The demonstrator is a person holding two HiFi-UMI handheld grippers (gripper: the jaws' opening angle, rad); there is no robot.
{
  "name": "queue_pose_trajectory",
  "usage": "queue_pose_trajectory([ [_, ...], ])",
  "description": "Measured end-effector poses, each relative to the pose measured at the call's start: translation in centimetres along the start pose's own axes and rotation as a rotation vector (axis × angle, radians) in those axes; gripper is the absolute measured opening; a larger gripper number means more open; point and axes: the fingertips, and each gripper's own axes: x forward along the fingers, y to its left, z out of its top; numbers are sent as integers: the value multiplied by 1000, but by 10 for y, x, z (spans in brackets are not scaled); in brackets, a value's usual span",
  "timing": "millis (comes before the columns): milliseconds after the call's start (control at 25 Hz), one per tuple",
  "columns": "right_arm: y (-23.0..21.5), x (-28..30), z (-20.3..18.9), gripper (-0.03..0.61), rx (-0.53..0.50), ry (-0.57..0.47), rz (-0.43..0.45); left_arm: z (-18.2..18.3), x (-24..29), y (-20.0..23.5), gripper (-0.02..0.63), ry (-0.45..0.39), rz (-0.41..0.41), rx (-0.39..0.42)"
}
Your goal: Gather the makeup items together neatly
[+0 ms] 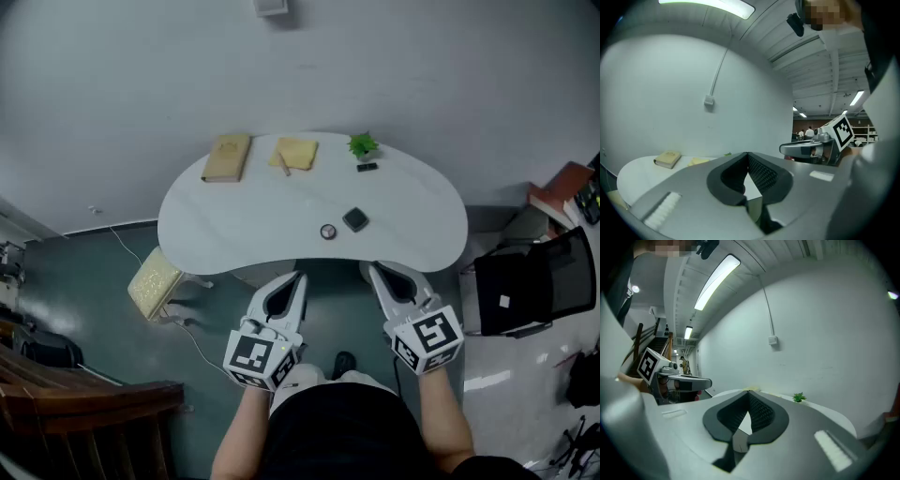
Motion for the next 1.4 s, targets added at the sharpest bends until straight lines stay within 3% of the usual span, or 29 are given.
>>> queue_pose_trajectory([
  [320, 5, -7, -4, 9, -29, 16, 17, 1, -2, -8, 0, 2, 20, 12],
  [800, 6, -3, -15, 11, 23, 18, 10, -20, -3, -2, 0, 54, 29, 4],
  [1400, -32, 59, -10, 11, 24, 79, -36, -31, 71, 42, 37, 108, -77, 26],
])
